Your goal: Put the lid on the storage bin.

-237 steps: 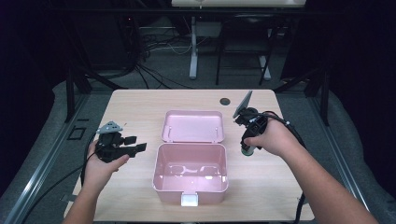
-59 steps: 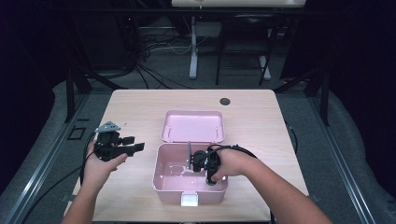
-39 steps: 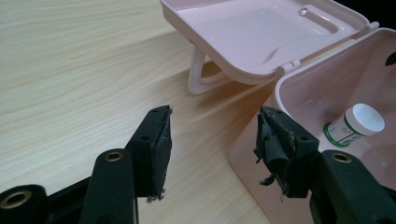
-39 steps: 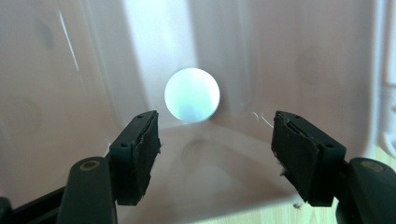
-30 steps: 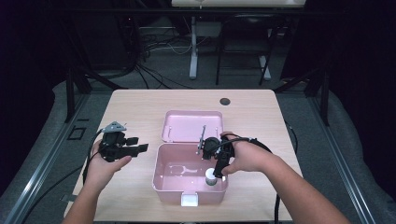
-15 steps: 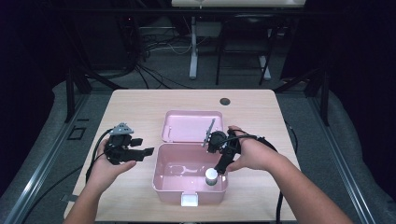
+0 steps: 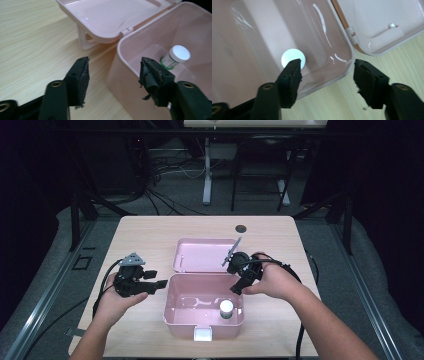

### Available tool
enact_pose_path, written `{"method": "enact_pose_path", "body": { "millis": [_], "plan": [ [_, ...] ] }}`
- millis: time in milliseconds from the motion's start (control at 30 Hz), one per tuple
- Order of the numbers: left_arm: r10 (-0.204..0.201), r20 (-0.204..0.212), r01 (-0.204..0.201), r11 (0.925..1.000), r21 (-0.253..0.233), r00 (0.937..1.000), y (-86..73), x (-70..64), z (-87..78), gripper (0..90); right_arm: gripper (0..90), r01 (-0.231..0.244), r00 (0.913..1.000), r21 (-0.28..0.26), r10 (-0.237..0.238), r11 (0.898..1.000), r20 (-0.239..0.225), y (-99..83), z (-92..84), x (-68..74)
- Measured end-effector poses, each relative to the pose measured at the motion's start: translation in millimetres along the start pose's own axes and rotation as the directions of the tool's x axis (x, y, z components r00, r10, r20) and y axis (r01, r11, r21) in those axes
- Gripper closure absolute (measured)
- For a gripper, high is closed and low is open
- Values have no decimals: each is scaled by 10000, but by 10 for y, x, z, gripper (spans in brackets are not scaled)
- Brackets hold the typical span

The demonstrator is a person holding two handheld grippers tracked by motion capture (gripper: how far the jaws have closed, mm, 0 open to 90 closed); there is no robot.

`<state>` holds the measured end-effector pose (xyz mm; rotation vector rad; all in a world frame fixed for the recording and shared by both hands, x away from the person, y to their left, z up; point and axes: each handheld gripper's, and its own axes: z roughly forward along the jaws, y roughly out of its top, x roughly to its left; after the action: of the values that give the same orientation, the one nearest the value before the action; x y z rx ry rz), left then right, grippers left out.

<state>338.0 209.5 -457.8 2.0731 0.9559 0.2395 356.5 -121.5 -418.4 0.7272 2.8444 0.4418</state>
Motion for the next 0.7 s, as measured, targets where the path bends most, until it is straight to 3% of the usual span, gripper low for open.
{"method": "enact_pose_path", "body": {
  "millis": [200, 367, 500, 700],
  "plan": [
    [166, 225, -163, 9998, -111, 9996, 1, -41, 2, 487, 440, -142, 9998, -253, 145, 9996, 130, -4, -32, -19],
    [190, 223, -188, 9998, -77, 9996, -1, -61, 16, 487, 487, -531, 9975, -641, 559, 9965, 435, -6, -47, -60],
    [282, 248, -281, 9996, -26, 9993, -6, -72, 34, 497, 525, -1054, 9912, -1175, 1139, 9875, 681, -2, -85, -125],
    [379, 402, -381, 9993, 58, 9985, -14, -97, 63, 595, 571, -1721, 9772, -1733, 1902, 9697, 938, 4, -90, -202]
  ]
}}
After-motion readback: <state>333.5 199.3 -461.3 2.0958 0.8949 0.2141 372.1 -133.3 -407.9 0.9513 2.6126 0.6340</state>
